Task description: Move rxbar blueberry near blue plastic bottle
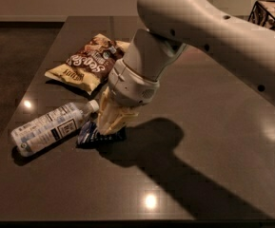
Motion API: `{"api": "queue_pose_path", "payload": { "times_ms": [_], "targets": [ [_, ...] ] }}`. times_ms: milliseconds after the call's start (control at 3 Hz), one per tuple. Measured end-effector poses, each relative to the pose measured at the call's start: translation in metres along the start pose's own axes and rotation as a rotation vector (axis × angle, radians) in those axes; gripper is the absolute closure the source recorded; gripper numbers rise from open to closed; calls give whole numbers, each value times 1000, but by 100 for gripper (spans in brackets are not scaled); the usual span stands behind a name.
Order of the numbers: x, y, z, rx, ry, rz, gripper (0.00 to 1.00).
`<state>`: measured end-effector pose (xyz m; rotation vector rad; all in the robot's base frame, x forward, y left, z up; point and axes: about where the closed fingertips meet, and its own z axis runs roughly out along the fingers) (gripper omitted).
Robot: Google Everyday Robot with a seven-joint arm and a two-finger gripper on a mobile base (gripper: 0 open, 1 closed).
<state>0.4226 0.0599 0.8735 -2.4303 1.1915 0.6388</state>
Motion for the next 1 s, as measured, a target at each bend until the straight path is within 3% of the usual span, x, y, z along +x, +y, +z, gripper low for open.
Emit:
{"api": "queue_pose_path", "payload": {
  "times_ms": [667, 1000],
  "targets": [
    [-3, -1, 1, 3, 3, -6, 13],
    [-5, -1, 1, 6, 5, -8, 0]
  ]
}}
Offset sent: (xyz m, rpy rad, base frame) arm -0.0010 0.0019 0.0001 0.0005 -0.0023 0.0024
